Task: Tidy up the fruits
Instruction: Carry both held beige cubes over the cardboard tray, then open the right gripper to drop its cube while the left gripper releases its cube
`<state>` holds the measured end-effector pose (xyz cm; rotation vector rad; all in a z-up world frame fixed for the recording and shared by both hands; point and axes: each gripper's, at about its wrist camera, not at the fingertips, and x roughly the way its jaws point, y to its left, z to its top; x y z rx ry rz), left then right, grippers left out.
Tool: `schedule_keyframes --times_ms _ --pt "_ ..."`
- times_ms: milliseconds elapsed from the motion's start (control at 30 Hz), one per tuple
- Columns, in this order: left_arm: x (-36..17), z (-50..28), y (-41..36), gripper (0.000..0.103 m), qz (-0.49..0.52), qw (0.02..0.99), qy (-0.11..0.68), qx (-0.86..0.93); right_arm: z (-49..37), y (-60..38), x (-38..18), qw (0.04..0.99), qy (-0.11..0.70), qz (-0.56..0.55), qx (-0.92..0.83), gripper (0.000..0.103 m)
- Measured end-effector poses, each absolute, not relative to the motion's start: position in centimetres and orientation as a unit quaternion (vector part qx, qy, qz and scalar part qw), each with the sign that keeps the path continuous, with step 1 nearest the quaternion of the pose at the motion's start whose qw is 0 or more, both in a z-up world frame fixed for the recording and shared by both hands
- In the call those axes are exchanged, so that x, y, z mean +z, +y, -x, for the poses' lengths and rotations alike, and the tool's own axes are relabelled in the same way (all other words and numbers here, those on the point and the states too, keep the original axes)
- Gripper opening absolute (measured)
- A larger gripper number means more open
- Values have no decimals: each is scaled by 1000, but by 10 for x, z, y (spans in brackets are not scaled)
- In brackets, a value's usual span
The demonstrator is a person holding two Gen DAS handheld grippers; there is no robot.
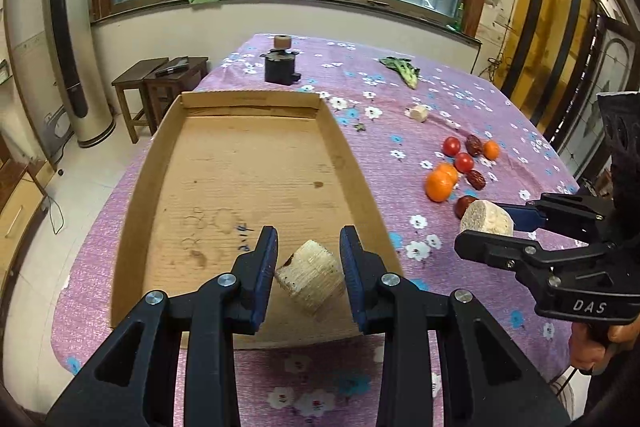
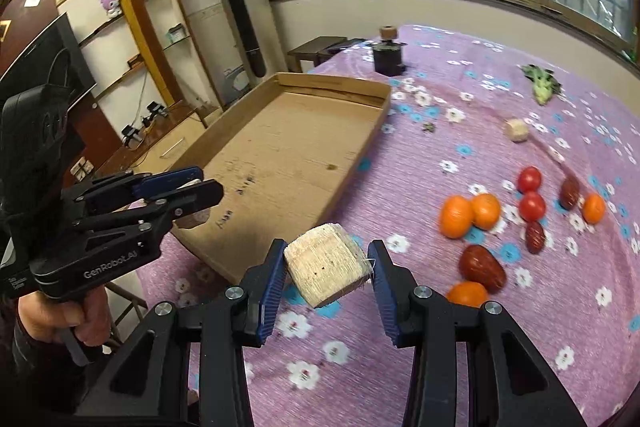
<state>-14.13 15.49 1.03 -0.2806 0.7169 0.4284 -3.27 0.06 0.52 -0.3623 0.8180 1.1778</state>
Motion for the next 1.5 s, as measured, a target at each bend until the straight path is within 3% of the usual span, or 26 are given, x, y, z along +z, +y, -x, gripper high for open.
schedule_keyframes --times_ms 500,1033,1367,1500 --pt "4 148 183 30 143 896 354 225 47 38 3 713 373 176 567 42" --pt "-26 137 210 30 141 876 401 227 58 100 -50 665 416 217 581 42" --pt "-38 132 210 31 129 865 424 235 76 116 -58 655 397 262 587 42" --pt "-40 132 209 40 128 861 430 241 75 115 -59 648 398 265 593 43"
